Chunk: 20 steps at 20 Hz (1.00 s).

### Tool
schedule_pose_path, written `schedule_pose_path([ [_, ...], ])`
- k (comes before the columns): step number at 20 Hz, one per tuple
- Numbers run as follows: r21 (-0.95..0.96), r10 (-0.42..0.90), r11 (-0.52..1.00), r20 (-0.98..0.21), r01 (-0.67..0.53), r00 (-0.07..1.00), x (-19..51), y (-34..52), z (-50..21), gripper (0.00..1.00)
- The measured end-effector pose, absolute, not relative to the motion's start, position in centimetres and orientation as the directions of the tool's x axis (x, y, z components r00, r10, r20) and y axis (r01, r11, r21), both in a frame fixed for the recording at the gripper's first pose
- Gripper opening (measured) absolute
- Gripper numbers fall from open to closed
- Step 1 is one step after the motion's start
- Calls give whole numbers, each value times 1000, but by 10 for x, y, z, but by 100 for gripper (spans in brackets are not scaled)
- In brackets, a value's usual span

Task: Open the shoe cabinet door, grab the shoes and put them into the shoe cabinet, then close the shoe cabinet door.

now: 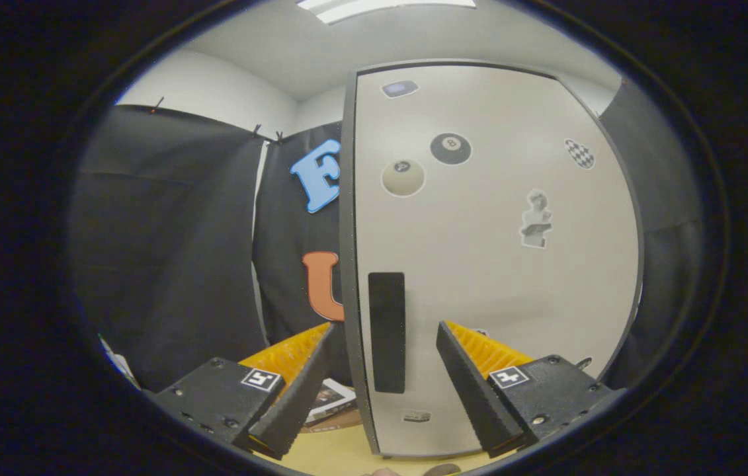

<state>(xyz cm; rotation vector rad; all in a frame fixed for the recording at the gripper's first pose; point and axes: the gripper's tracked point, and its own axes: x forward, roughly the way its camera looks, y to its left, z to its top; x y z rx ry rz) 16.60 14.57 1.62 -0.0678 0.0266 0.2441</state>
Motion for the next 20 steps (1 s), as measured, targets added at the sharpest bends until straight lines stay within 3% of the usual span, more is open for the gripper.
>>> schedule_pose_path([
  [1, -59, 230, 971, -51, -232, 972, 171, 146, 12, 99],
  [3, -12, 268, 963, -58, -270, 962, 177, 159, 9, 77],
  [6, -15, 231, 973, -44, -232, 972, 185, 156, 13, 43],
  [10, -65, 197, 976, -155, -209, 968, 204, 155, -15, 42],
  [15, -1, 186, 982, -138, -188, 973, 204, 152, -14, 37],
  [20, 41, 244, 970, -159, -241, 957, 189, 148, -15, 34],
])
